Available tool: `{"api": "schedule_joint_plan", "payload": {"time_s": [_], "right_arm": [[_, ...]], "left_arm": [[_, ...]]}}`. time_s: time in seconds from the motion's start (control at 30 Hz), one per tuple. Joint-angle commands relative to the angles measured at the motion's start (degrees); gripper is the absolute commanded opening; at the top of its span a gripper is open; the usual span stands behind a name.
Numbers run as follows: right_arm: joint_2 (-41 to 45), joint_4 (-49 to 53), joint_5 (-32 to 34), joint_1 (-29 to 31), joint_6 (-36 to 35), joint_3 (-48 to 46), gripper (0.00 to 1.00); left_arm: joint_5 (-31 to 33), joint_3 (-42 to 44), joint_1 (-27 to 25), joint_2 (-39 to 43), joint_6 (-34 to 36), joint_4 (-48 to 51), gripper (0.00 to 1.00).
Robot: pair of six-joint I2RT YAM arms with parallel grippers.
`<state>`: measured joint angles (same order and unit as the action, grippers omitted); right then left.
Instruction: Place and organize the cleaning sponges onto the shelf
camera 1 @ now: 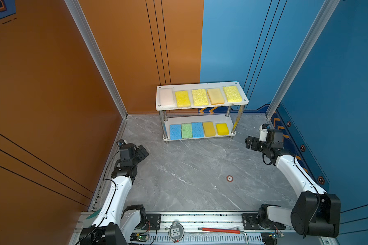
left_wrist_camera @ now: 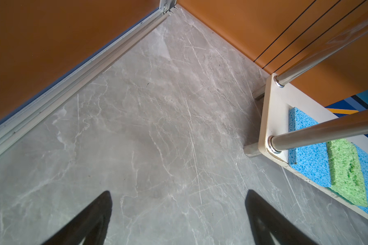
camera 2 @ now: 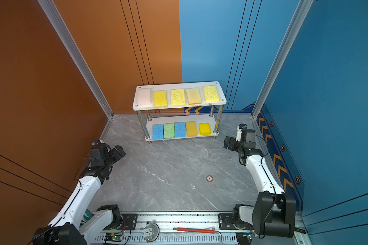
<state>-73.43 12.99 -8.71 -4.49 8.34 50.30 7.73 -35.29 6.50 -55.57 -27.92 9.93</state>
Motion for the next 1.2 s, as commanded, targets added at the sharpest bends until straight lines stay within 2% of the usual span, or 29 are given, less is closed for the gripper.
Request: {"api": "schedule_joint_plan", "payload": {"time_s": [0.0, 0.13, 0.27, 0.5, 0.7, 0.9, 1.17], "right_arm": [[-1.02, -3.26, 0.47, 0.13, -0.37, 1.57, 1.0], [-2.42, -7.62, -0.1, -1.07, 1.22, -0.41, 1.0], [-4.18, -16.82, -1.25, -2.25, 2.62, -4.97, 1.0], [-7.49, -24.98, -0.65, -2.61, -2.01, -9.96, 1.0], [-9.13, -32.63, -3.09, -3.33, -1.63, -13.58, 1.0], [-11.97, -36.11, -3.6, -3.63, -1.35, -14.24, 1.0], [-14.1, -39.34, -4.5, -4.18, 0.02, -15.19, 1.0]], "left_arm": [[3.15, 1.3, -0.47, -0.67, 5.33, -5.1, 0.98], [3.2, 2.23, -1.08, -2.07, 8.49, -8.39, 0.98], [3.51, 3.36, -1.19, -4.13, 9.9, -11.5, 0.98], [3.16, 4.98, -1.28, -7.39, 13.63, -17.67, 0.98], [3.25, 7.23, -0.81, -10.33, 15.65, -25.16, 0.98], [3.76, 8.2, -0.78, -14.87, 17.02, -31.29, 0.98], [0.33, 9.25, -1.72, -21.49, 19.14, -39.66, 0.98]]}}
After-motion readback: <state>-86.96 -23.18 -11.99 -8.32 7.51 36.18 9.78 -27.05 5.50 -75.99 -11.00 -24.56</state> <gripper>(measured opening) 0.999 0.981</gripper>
